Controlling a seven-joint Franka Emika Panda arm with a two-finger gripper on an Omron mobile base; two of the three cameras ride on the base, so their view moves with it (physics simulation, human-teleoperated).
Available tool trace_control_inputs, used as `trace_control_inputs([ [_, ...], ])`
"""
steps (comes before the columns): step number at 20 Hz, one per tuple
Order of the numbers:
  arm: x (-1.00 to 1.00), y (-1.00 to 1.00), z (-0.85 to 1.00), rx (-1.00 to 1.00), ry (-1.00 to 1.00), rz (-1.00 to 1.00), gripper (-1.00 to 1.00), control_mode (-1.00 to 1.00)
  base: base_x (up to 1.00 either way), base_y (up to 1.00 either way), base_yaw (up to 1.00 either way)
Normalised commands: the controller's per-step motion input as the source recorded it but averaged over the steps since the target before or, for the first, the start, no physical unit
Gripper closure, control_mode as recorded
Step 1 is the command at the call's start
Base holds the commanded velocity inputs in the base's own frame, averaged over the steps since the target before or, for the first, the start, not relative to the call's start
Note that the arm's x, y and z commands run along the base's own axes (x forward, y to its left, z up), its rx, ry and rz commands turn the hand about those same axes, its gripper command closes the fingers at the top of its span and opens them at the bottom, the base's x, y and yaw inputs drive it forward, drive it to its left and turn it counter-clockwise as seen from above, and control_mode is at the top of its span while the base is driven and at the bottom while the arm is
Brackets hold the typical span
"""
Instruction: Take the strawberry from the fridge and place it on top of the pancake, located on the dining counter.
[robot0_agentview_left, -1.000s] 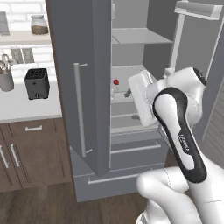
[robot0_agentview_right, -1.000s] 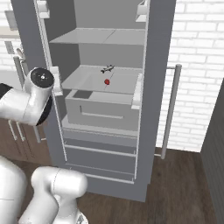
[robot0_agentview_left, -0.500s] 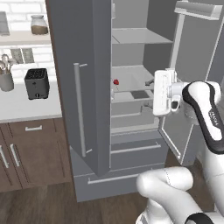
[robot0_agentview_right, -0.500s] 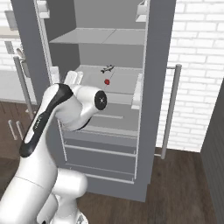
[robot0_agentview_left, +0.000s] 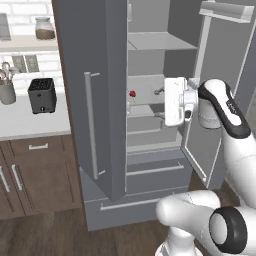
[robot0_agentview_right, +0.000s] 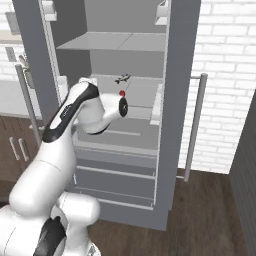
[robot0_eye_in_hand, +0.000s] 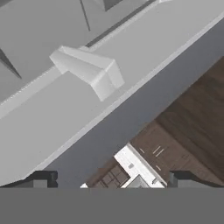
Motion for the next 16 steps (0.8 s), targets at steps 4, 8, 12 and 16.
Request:
trace_control_inputs([
  [4, 0.74, 0.37, -0.21, 0.0, -0.02, 0.13, -1.0, -1.0, 0.0, 0.0, 0.0],
  [8, 0.68, 0.41, -0.26, 0.0, 0.0, 0.13, -1.0, -1.0, 0.0, 0.0, 0.0],
  [12, 0.55, 0.4, -0.18, 0.0, -0.01, 0.12, -1.0, -1.0, 0.0, 0.0, 0.0],
  [16, 0.37, 0.38, -0.11, 0.0, -0.01, 0.12, -1.0, -1.0, 0.0, 0.0, 0.0],
])
